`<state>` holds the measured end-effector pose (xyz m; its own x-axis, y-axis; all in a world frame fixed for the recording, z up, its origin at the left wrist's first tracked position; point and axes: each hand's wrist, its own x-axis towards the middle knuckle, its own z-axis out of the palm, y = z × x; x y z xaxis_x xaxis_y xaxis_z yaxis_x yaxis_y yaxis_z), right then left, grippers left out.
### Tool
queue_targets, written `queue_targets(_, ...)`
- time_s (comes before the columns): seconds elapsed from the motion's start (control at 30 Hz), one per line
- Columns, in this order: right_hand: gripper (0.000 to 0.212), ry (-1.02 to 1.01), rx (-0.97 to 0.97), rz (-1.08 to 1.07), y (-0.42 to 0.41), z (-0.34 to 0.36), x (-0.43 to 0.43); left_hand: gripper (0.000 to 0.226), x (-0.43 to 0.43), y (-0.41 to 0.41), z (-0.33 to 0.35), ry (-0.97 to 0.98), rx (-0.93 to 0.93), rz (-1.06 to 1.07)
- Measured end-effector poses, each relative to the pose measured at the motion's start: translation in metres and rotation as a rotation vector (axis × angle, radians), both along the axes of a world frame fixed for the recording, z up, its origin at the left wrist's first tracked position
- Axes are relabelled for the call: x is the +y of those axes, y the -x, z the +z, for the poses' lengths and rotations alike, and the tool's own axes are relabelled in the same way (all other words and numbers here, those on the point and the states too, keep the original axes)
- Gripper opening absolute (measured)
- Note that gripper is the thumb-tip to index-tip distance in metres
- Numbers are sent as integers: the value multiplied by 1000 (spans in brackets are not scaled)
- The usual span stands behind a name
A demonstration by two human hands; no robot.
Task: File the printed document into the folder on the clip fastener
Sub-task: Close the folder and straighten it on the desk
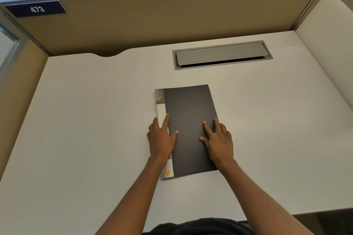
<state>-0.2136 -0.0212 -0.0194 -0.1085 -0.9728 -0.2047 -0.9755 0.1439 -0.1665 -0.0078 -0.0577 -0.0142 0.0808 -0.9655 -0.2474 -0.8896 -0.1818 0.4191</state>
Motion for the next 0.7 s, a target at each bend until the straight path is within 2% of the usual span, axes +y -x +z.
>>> queue_targets(0.07,62,3,9,0,0,-1,1,78,-5,4,5,0,49,52)
queue_targets(0.23,61,-13,15,-11,0,-2,2,77,-22,5,17,39,493,436)
queue_targets(0.33,62,-19,5,-12,0,-2,1,69,-31,-5,20,-24,639,586)
queue_targets(0.43,62,-30,-17,-15,2,-2,1,39,-34,-19,17,-68,787,552)
queue_targets(0.47,62,-31,-38,-23,3,-1,1,40,-33,-23,18,-84,835,509)
queue_targets(0.6,65,-17,-193,-93,10,2,-2,67,-26,-25,17,-169,959,396)
queue_targets(0.7,78,57,-452,-257,19,6,-7,66,-21,-22,13,-185,1084,441)
